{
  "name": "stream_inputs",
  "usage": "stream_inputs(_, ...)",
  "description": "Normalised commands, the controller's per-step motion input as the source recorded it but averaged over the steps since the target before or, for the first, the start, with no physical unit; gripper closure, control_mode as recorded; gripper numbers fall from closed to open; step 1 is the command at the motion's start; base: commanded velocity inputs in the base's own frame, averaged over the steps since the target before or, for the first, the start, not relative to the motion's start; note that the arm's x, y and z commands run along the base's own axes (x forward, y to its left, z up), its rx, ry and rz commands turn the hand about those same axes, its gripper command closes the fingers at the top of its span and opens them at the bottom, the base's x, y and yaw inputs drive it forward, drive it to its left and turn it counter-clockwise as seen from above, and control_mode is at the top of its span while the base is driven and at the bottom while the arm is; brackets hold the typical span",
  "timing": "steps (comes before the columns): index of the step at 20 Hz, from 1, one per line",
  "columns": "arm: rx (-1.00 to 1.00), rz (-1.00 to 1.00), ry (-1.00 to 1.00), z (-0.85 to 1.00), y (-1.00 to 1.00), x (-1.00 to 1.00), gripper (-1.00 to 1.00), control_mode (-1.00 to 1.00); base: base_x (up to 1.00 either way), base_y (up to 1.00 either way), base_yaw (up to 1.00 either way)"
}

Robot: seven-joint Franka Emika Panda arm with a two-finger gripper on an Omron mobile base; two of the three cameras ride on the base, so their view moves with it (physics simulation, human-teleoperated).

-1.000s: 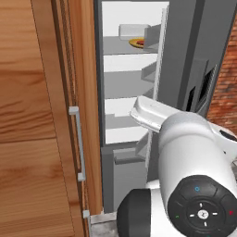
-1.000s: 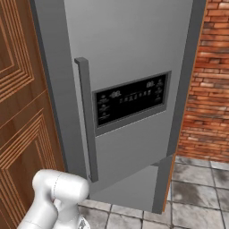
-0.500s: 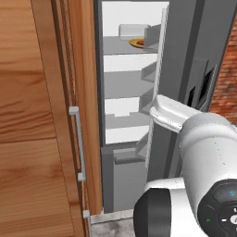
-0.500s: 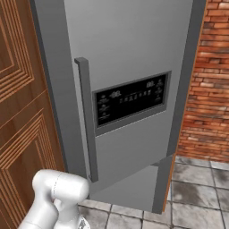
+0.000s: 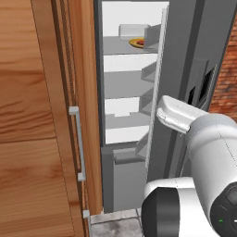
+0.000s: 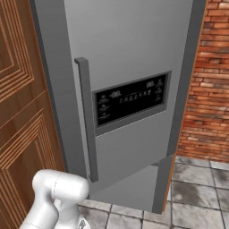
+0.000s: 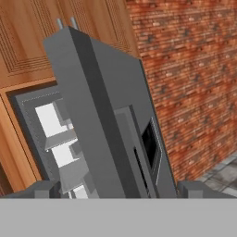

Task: Retrieve the steak from the fridge and place it on the saucepan with marinade on the stove.

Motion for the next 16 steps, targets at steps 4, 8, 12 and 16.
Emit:
stream_inputs(4, 0.0, 0.0, 0.0, 0.0, 0.0, 0.0, -1.0, -1.0, 0.0, 0.0, 0.0)
stream_inputs(8, 0.0, 0.0, 0.0, 0.0, 0.0, 0.0, -1.0, -1.0, 0.0, 0.0, 0.0)
stream_inputs(12, 0.0, 0.0, 0.0, 0.0, 0.0, 0.0, -1.0, -1.0, 0.0, 0.0, 0.0)
stream_inputs(16, 0.0, 0.0, 0.03, -0.02, 0.0, -0.08, -1.0, -1.0, 0.0, 0.0, 0.0)
